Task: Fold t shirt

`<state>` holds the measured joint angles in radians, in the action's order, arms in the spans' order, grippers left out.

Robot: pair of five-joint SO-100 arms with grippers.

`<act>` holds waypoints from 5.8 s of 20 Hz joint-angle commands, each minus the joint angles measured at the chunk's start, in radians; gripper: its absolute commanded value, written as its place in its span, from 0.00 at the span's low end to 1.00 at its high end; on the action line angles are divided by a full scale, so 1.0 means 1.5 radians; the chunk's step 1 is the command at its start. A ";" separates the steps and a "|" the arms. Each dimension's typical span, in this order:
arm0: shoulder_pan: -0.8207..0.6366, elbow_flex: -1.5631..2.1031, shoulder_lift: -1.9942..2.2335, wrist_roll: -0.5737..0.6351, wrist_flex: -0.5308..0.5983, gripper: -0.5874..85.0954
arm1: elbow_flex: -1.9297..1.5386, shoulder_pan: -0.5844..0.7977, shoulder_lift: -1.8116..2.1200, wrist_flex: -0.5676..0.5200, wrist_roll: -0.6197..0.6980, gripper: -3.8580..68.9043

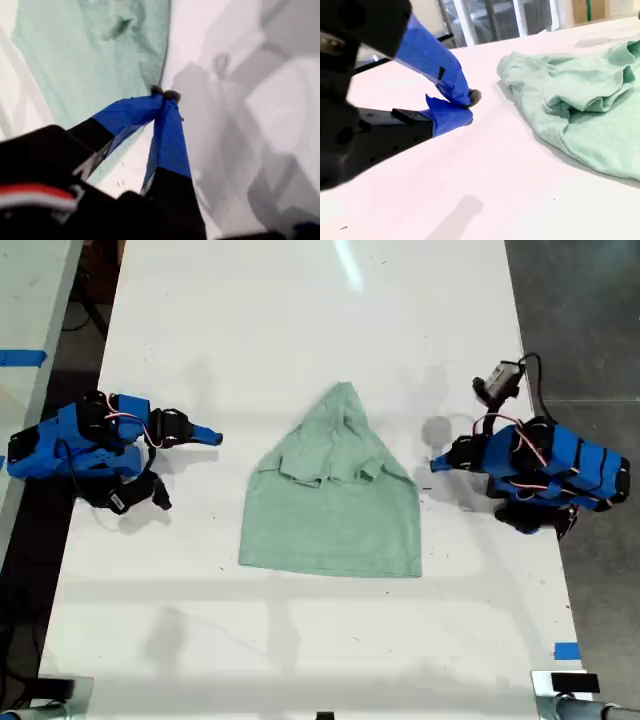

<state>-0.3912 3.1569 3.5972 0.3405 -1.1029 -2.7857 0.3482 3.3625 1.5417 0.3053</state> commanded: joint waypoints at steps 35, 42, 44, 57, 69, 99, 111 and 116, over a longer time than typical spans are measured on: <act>0.001 -0.006 0.005 0.012 0.009 0.00 | 0.676 -0.315 -0.878 0.142 -0.277 0.06; 0.002 -0.006 0.005 0.013 0.009 0.00 | 1.138 -0.304 -1.281 0.128 -0.111 0.06; 0.003 -0.006 0.005 0.013 0.008 0.00 | 1.248 -0.298 -1.404 0.116 -0.084 0.06; 0.006 -0.008 0.005 0.016 0.006 0.00 | 1.278 -0.299 -1.406 0.127 -0.051 0.53; 0.004 -0.009 0.005 0.017 0.005 0.00 | 0.594 -0.236 -0.547 0.106 -0.077 0.29; 0.009 -0.008 0.005 0.017 0.006 0.00 | -0.181 -0.117 0.092 -0.084 0.090 0.08; 0.010 -0.008 0.005 0.017 0.006 0.00 | -0.181 -0.117 0.092 -0.084 0.090 0.08; 0.010 -0.008 0.005 0.017 0.006 0.00 | -0.181 -0.117 0.092 -0.084 0.089 0.08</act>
<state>-0.3896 3.1569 3.5972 0.3605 -1.1029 -3.0281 0.1641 3.4959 1.4358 0.4403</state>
